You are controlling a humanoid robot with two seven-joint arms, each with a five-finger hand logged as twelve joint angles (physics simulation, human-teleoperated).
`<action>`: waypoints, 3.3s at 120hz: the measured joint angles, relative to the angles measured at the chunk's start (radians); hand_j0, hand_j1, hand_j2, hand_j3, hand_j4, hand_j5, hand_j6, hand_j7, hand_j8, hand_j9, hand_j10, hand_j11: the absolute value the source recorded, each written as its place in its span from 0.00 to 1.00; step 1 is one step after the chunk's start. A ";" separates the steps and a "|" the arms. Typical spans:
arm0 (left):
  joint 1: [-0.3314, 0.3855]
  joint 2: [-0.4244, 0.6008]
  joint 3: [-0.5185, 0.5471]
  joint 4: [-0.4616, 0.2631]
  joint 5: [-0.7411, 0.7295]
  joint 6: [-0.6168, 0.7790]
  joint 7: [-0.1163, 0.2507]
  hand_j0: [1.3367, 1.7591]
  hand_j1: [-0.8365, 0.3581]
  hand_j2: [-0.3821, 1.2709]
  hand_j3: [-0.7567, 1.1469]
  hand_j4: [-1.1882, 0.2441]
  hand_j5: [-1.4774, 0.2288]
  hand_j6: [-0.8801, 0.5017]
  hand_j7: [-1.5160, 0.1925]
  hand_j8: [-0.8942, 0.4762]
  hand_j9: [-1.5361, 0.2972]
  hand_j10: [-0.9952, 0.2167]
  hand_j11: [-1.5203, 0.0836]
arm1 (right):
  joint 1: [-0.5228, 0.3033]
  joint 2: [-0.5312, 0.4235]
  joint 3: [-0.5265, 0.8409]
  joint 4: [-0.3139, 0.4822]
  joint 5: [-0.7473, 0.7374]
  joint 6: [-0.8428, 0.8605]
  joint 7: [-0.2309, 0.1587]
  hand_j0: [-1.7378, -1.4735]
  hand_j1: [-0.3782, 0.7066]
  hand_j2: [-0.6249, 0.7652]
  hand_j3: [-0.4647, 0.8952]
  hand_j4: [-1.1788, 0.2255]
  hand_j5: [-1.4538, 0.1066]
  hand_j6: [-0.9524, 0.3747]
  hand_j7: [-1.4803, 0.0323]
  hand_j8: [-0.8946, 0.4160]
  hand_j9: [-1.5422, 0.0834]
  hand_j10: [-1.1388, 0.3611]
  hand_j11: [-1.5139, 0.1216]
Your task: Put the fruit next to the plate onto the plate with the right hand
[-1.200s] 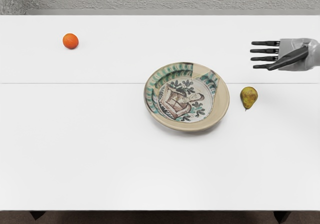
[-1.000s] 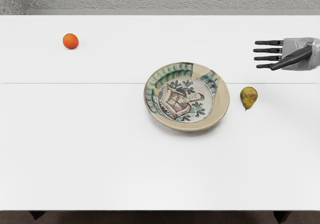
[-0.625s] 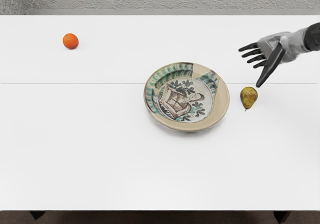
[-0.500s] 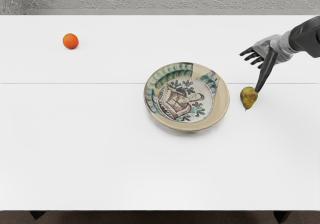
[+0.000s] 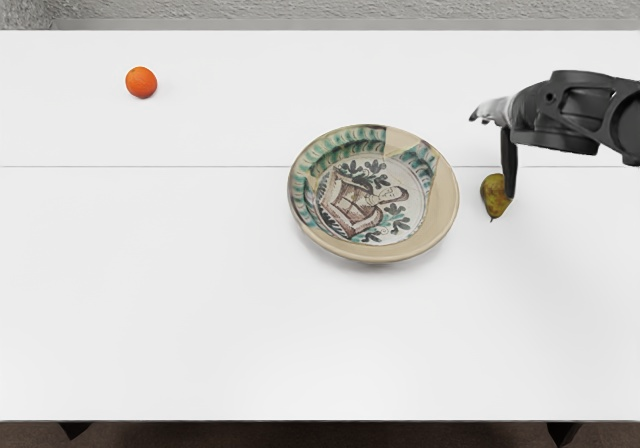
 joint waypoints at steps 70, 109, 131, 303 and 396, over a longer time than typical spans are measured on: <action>0.000 0.000 0.001 0.000 0.000 0.000 0.000 0.76 0.97 0.23 0.40 0.82 0.85 0.62 0.87 0.64 0.82 0.80 0.93 | -0.088 -0.005 -0.073 0.089 -0.110 -0.226 0.000 0.30 0.27 0.42 0.34 0.68 0.75 0.55 0.79 0.51 0.77 0.61 0.75; 0.000 0.000 0.000 0.000 0.000 0.000 0.000 0.76 0.97 0.23 0.40 0.82 0.85 0.62 0.87 0.64 0.82 0.80 0.93 | -0.099 -0.070 -0.083 0.217 -0.169 -0.287 0.000 0.30 0.37 0.41 0.34 0.62 0.67 0.48 0.71 0.45 0.70 0.55 0.68; -0.001 0.000 0.000 0.000 0.000 0.000 0.000 0.76 0.97 0.23 0.40 0.82 0.85 0.62 0.87 0.64 0.82 0.80 0.93 | -0.121 -0.073 -0.088 0.221 -0.197 -0.312 0.000 0.30 0.39 0.40 0.34 0.60 0.65 0.46 0.69 0.43 0.68 0.54 0.66; 0.000 0.000 -0.002 0.000 0.000 0.000 0.000 0.76 0.97 0.23 0.40 0.82 0.85 0.62 0.87 0.64 0.82 0.80 0.93 | -0.139 -0.080 -0.085 0.227 -0.232 -0.329 0.001 0.31 0.60 0.56 0.34 0.44 0.47 0.40 0.50 0.35 0.50 0.39 0.48; -0.003 0.000 -0.001 0.000 0.000 0.000 0.000 0.76 0.97 0.23 0.40 0.82 0.85 0.62 0.87 0.64 0.82 0.80 0.93 | -0.134 -0.160 -0.055 0.293 -0.235 -0.322 0.001 0.31 0.57 0.68 0.34 0.38 0.37 0.33 0.41 0.30 0.40 0.33 0.38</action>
